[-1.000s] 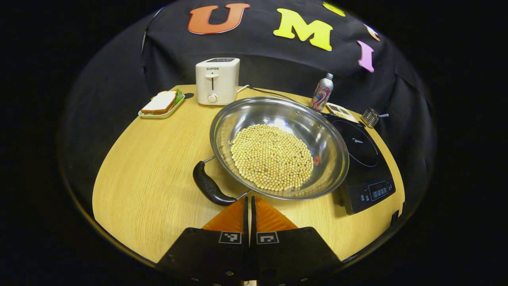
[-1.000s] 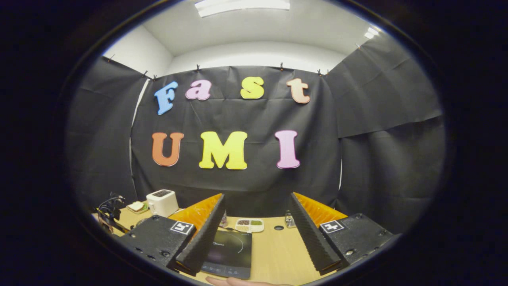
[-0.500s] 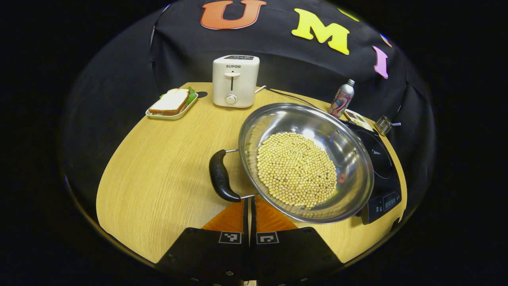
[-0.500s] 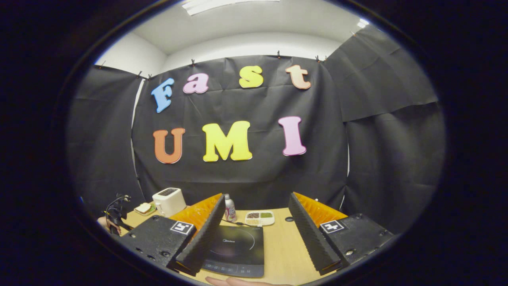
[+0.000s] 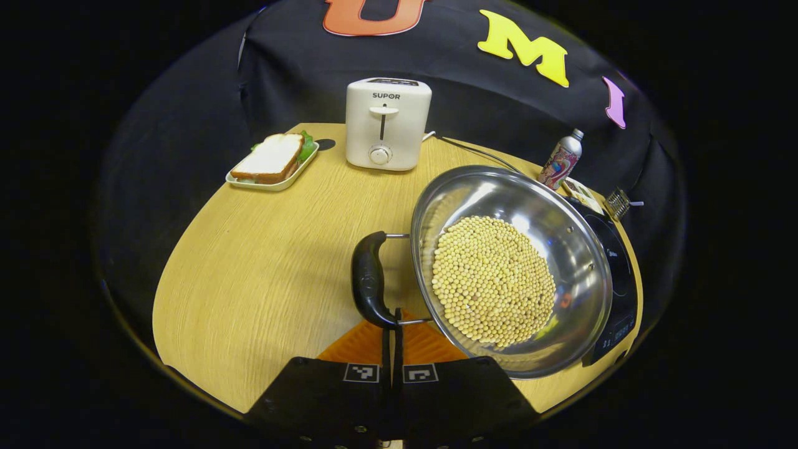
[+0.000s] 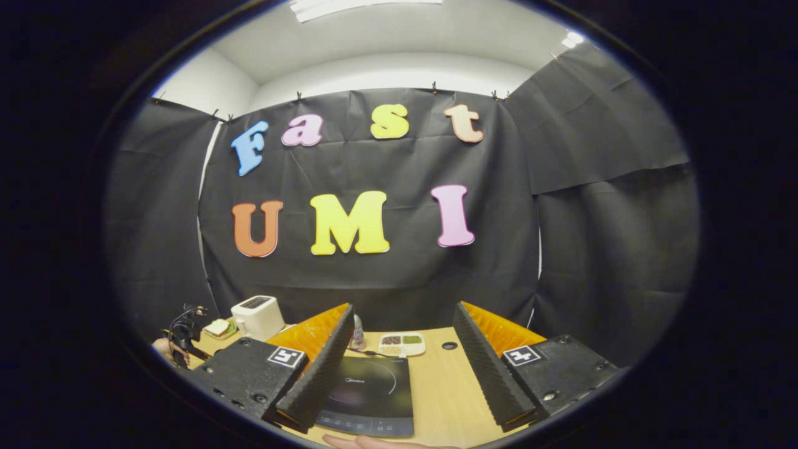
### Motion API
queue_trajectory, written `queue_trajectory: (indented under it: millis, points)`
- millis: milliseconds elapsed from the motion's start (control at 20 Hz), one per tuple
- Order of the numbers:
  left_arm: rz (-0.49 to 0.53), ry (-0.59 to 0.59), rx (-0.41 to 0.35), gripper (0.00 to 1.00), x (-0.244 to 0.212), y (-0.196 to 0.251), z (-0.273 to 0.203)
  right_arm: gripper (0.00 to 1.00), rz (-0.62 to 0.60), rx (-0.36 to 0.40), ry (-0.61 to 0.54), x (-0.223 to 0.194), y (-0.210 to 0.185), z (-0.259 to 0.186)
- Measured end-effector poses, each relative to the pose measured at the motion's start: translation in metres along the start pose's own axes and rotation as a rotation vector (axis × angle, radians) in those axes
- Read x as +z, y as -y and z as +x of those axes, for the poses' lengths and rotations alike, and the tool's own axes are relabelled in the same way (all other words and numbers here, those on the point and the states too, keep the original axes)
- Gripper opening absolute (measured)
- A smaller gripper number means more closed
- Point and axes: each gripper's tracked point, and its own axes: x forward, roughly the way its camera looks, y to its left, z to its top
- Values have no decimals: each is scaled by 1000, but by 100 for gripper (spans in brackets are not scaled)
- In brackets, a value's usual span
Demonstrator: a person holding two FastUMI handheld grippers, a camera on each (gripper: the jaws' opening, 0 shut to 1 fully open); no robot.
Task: First push the handle of the pot to place it horizontally, then grasp the pot with both hands and set it on the induction cooktop.
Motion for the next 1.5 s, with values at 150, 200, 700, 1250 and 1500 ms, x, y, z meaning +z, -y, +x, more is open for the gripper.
queue_trajectory:
  millis: [150, 200, 700, 1250, 1500]
  points:
    - [10, 2, 4, 0, 14, -6, 10, 100, 20, -33, 1, -4, 1, 0]
    - [10, 7, 4, 10, 19, -8, 14, 96, 21, -39, -3, -6, 2, 0]
    - [46, 29, 84, 0, 23, -29, 16, 100, -39, -63, -30, -27, -31, 8]
    - [-56, 158, 23, 96, 32, -11, -56, 96, -74, 1, -186, -103, -96, 48]
    - [-24, 221, -7, 95, 53, 3, -76, 96, -91, 40, -295, -152, -130, 75]
